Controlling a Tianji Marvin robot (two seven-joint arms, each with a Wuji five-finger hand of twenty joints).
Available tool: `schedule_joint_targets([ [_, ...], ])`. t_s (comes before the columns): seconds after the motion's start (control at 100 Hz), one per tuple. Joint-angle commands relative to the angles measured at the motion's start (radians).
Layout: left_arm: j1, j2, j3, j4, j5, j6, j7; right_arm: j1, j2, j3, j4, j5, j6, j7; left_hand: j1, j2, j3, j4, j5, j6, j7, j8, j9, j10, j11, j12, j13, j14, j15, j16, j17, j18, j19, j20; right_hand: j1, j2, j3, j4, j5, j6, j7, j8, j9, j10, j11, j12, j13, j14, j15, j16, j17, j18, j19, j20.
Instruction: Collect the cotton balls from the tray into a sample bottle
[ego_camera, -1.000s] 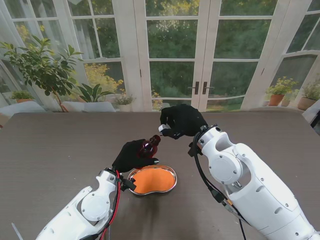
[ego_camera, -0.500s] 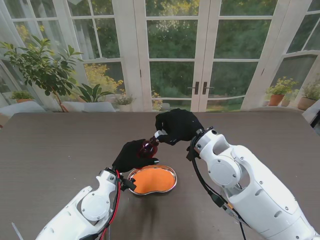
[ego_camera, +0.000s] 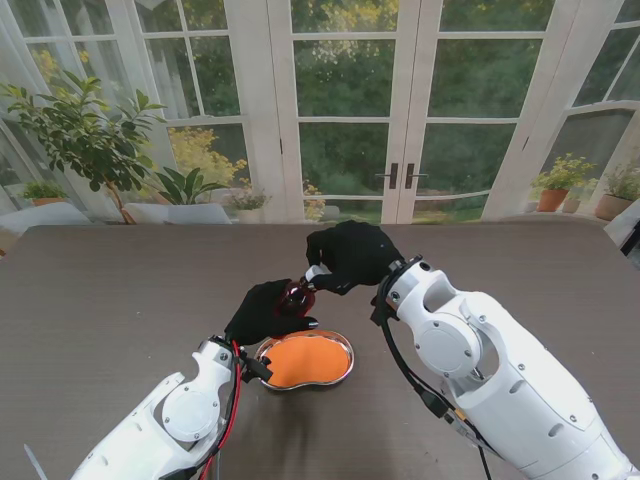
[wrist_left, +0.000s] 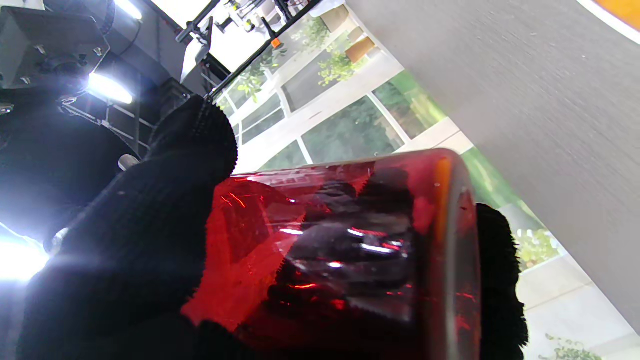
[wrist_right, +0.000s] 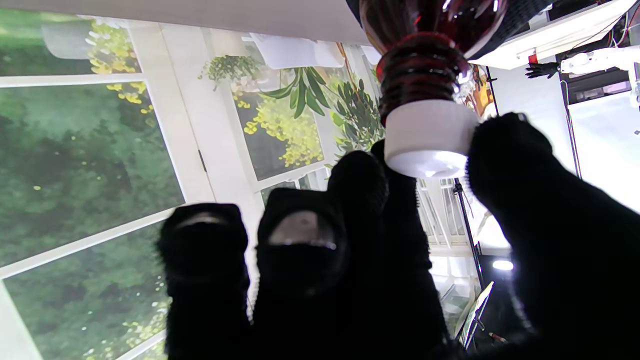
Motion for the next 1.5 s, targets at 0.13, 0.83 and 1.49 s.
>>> schedule_joint_targets([
  [0.13,-0.001,-0.003,0.0,0.001,-0.004,-0.002,-0.017,-0.011,0.0,-0.006,-0.009,-0.011,-0.012,0.01,0.167,0.218,0.136,0.012,0.127,-0.231,0.071,0.021,0.058,-0.096,0.005,-0.005,-0.001,0.017,0.018,0.01,-0.042,-0.027,0.0,0.001,0.079,0.073,0.064,0.098,0.03,-0.091,0.192,0.085,0.001,-0.011,-0.001,0.017,0.035,-0.02,0.006,-0.01,-0.003,-0.028,0.045,0.007],
  [0.83,-0.002,-0.004,-0.003,0.006,-0.002,-0.012,-0.011,-0.012,0.0,-0.015,0.002,-0.072,-0.003,-0.023,0.167,0.218,0.135,0.012,0.127,-0.235,0.069,0.019,0.058,-0.098,0.004,-0.003,-0.002,0.014,0.018,0.01,-0.043,-0.025,0.0,0.001,0.077,0.074,0.065,0.098,0.028,-0.091,0.193,0.083,0.003,-0.009,-0.01,0.01,0.034,-0.019,0.013,-0.007,-0.003,-0.028,0.045,0.007],
  [1.49,-0.002,-0.003,-0.006,0.007,0.004,-0.018,-0.011,0.017,-0.001,-0.04,0.036,-0.071,-0.013,-0.022,0.165,0.215,0.138,0.012,0.129,-0.237,0.07,0.018,0.061,-0.104,0.005,0.004,0.002,0.01,0.018,0.01,-0.037,-0.031,0.001,0.0,0.077,0.076,0.064,0.099,0.028,-0.089,0.195,0.08,0.005,-0.01,-0.01,0.005,0.035,-0.02,0.014,-0.007,-0.003,-0.028,0.045,0.006],
])
